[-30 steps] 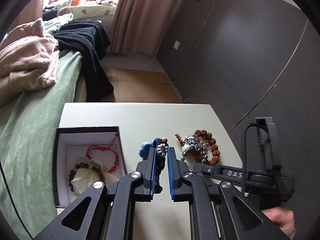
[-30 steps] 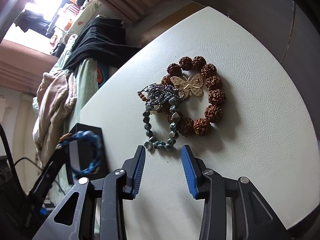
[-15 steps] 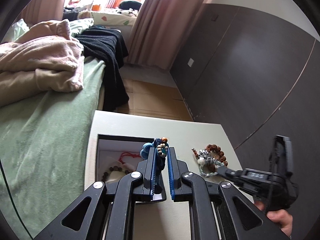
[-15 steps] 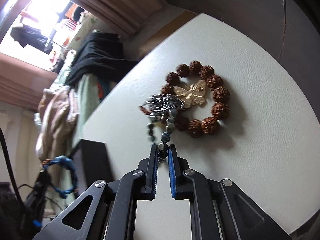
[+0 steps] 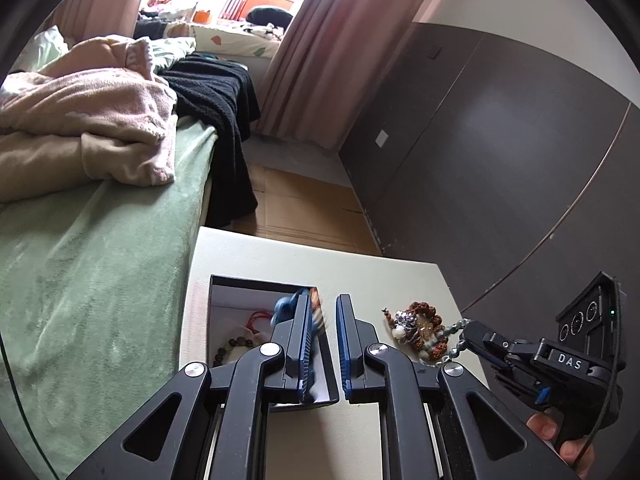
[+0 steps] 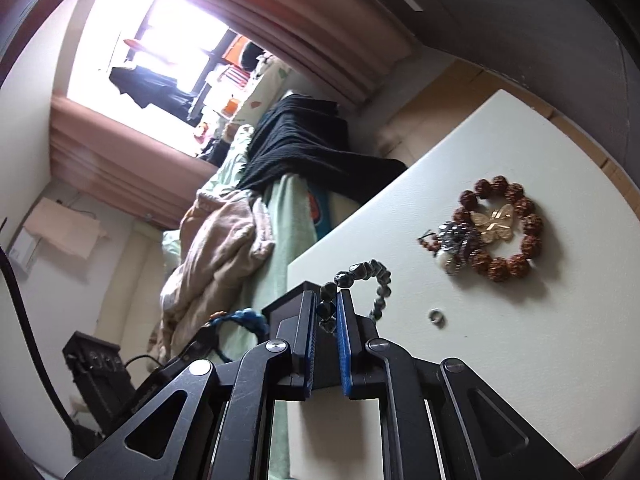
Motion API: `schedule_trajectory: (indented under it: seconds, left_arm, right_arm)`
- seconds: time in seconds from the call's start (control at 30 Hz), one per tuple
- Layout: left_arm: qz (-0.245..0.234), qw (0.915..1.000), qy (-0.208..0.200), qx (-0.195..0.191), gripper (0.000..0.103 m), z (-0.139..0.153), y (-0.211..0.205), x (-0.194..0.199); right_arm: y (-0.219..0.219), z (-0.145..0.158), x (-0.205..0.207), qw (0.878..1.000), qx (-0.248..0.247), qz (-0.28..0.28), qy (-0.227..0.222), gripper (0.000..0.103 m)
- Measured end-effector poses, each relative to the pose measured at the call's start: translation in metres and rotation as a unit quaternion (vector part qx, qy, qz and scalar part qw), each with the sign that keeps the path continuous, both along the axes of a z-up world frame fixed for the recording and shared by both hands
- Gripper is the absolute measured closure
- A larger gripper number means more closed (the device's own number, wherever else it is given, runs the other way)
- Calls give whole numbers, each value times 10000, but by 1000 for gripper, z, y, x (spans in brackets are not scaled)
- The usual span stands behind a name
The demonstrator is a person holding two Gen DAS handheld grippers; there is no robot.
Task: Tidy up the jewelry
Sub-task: 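Carry both bracelets into the black box and open both tools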
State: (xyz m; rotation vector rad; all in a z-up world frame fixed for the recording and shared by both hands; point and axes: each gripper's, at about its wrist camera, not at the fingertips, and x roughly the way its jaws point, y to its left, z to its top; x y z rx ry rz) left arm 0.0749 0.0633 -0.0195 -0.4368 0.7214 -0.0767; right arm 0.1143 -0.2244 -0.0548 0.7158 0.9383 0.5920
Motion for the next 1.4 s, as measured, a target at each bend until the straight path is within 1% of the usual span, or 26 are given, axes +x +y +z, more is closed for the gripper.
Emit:
schedule_trajectory:
  seconds: [0.03, 0.1, 0.13, 0.17, 0.23, 0.37, 0.57, 0.77, 0.93, 1.03, 1.1, 1.13, 1.17, 1.23, 1.4]
  left_arm:
    - [34, 10000, 36, 15, 87, -1, 1, 1]
    - [161, 9998, 87, 22, 71, -2, 5, 2]
    - [243, 9997, 91, -2, 52, -2, 8, 2]
    - [307, 9995, 53, -37, 39, -2, 10, 1]
    - [451, 9988, -128, -107, 34, 3, 16, -4]
    - [585, 9981, -163, -82, 33, 5, 24, -4]
    - [853, 9959, -191, -215, 33, 5, 44, -7]
    - [1160, 9920, -249, -420, 33, 6, 68, -12]
    - [1220, 9909, -205, -527, 33, 5, 76, -11]
    - [1234, 9904, -239, -573, 33, 6, 78, -11]
    - [1216, 9907, -231, -562, 33, 5, 77, -9]
    - [1201, 9910, -223, -553, 33, 5, 77, -9]
    - [1182, 9913, -211, -543, 33, 4, 76, -8]
    - [1160, 9917, -201, -524, 33, 4, 73, -7]
    - [1094, 9928, -193, -452, 33, 4, 65, -4]
  right_arm:
    - [4, 1, 0, 10000, 13, 53, -28, 91]
    - [12, 4, -3, 9998, 38, 188, -90, 91]
    - [17, 5, -3, 9996, 49, 255, -123, 91]
    - [20, 6, -4, 9994, 57, 312, -155, 92]
    - [30, 9, -5, 9988, 76, 440, -225, 91]
    - [48, 13, -5, 9969, 116, 690, -371, 91]
    - [78, 18, -9, 9932, 45, 1052, -507, 92]
    - [104, 13, -7, 9907, -55, 1278, -463, 92]
    - [119, -1, -4, 9904, -260, 1317, -315, 91]
    - [130, -4, -1, 9896, -413, 1333, -337, 90]
    - [140, -8, 0, 9871, -463, 1506, -291, 76]
    - [144, -10, 1, 9859, -474, 1579, -269, 61]
    - [144, -11, 1, 9861, -484, 1562, -282, 53]
    - [140, -12, 2, 9872, -537, 1481, -261, 46]
    - [116, -5, 4, 9906, -532, 1227, -293, 45]
